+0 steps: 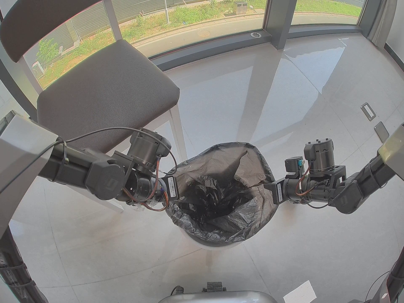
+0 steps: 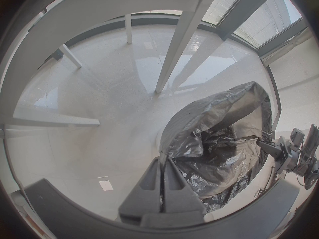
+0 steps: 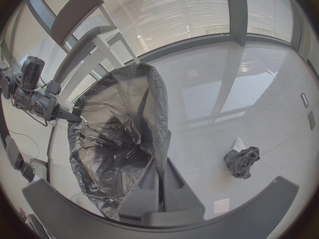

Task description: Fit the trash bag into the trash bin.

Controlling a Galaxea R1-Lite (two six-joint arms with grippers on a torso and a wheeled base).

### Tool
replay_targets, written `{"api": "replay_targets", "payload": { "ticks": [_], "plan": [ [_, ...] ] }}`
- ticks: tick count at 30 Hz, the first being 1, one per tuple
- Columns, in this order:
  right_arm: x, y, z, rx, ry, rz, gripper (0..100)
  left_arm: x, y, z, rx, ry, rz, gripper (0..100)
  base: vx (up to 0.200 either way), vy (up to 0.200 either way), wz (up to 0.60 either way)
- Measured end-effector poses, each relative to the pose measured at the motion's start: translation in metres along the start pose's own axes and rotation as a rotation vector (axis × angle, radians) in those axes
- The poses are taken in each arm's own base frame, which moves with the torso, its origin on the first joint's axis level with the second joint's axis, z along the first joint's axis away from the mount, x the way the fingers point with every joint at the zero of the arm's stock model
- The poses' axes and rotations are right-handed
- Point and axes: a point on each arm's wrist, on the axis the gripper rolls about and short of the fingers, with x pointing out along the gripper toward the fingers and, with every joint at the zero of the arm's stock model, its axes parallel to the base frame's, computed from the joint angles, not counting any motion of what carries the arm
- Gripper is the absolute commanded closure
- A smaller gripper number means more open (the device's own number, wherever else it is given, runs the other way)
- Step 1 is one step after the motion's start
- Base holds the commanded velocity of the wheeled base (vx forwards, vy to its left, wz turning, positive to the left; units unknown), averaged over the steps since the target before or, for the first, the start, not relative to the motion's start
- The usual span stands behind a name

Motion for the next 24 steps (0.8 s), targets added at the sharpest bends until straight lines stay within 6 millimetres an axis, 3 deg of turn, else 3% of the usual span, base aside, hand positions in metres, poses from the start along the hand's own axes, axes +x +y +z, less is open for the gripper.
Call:
{"api": "replay_targets", "payload": {
  "ticks": [6,14,19,24],
  "plan": [
    [0.018,-0.005,0.002,0.003,0.000,-0.005,100,0.017,-0.017,0.003,0.014,-0.003,-0.019,100,0.000,0.000,0.00],
    [0.032,-0.013,-0.015,0.012,0.062,-0.016,100,0.032,-0.032,-0.012,0.052,0.033,-0.014,100,0.000,0.000,0.00],
    [0.033,-0.009,-0.022,-0.002,0.086,-0.008,100,0.035,-0.025,-0.014,0.047,0.045,0.027,100,0.000,0.000,0.00],
    [0.037,-0.004,-0.017,-0.013,0.071,0.004,100,0.033,-0.012,-0.010,0.025,0.052,0.055,100,0.000,0.000,0.00]
  ]
}}
